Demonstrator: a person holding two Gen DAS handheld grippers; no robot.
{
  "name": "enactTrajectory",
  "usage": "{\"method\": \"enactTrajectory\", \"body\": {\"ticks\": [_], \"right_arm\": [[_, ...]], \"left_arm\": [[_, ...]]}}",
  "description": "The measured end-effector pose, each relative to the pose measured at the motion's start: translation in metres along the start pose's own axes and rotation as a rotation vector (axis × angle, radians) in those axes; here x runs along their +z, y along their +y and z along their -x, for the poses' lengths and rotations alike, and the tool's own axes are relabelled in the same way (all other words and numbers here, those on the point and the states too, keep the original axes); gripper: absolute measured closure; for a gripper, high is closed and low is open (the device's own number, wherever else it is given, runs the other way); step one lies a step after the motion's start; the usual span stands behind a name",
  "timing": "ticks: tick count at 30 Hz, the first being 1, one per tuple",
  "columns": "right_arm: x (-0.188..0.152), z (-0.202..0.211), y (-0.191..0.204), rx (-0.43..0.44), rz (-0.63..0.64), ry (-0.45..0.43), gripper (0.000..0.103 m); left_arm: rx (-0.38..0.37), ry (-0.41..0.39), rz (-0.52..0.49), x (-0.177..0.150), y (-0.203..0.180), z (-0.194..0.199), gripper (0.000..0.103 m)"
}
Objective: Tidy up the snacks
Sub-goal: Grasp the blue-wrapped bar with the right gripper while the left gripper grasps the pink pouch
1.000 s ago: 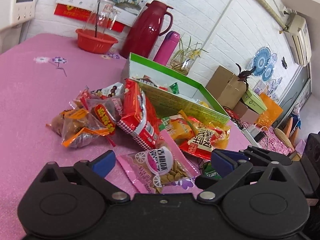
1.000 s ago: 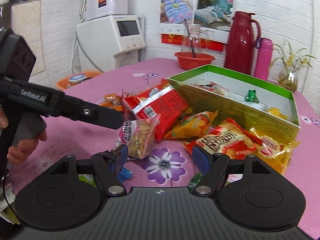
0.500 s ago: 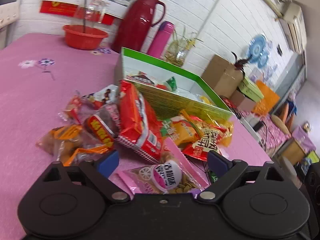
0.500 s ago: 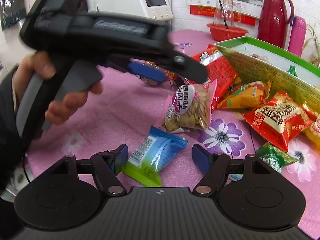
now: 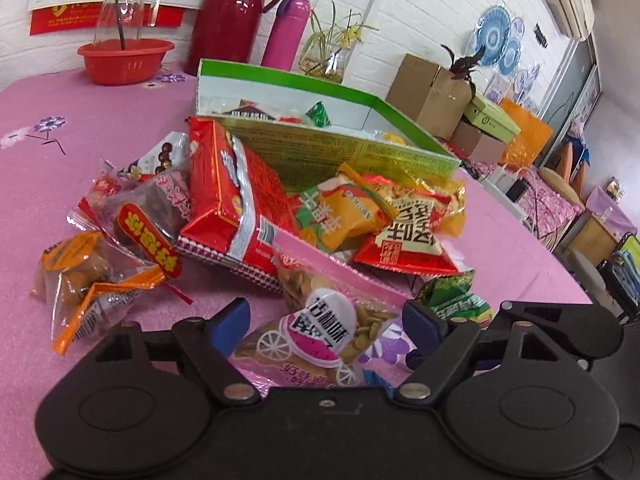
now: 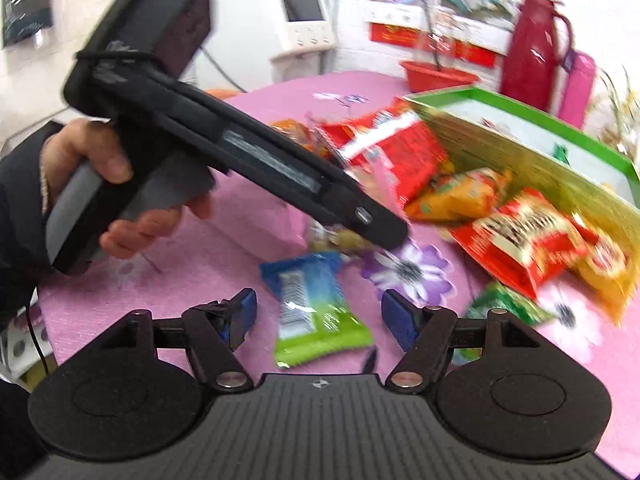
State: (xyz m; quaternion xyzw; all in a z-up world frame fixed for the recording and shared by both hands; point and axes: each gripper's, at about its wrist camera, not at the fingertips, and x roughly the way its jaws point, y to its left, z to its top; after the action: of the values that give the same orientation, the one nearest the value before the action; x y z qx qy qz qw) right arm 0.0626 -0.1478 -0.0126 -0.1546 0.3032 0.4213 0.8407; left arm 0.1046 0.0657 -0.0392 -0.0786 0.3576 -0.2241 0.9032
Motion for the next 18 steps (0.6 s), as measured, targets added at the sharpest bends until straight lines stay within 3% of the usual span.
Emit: {"method": "enactTrajectory", "body": {"ticks": [1,2,3,4,8,12,18], "right_arm": [[0.001,-0.002,0.002,-0.003,0.024,0.003,0.000],[0.000,-0.002,0.002,0.006,0.035,-0.012,0.025],[-0.001,0.000,0.002,0.020,0.039,-0.015,0.041],[-0.001,0.002,-0.001,0.028,0.031,-0.014,0.044],[0.000,0.008,-0.013,-0.018,-0.004,-0.006,0.049],[-0.001,0.018,-0.028,-0.058,-0.078,-0.004,0.050],[0.008,0.037,-0.045,-0.100,-0.112,-0.082,0.051]], "left_arm": [[0.007,-0.008,-0.011,-0.001,-0.001,0.000,0.036],[0.013,-0.009,-0.022,-0.002,-0.002,0.000,0.038],[0.022,-0.012,-0.027,-0.002,-0.003,0.000,0.039],[0.030,-0.013,-0.033,-0.003,-0.004,0.000,0.042],[0.065,-0.015,-0.066,-0.004,-0.009,-0.001,0.064],[0.058,-0.023,-0.030,-0.004,-0.008,0.000,0.072],[0.011,-0.075,0.022,0.007,-0.009,0.014,0.074]]}}
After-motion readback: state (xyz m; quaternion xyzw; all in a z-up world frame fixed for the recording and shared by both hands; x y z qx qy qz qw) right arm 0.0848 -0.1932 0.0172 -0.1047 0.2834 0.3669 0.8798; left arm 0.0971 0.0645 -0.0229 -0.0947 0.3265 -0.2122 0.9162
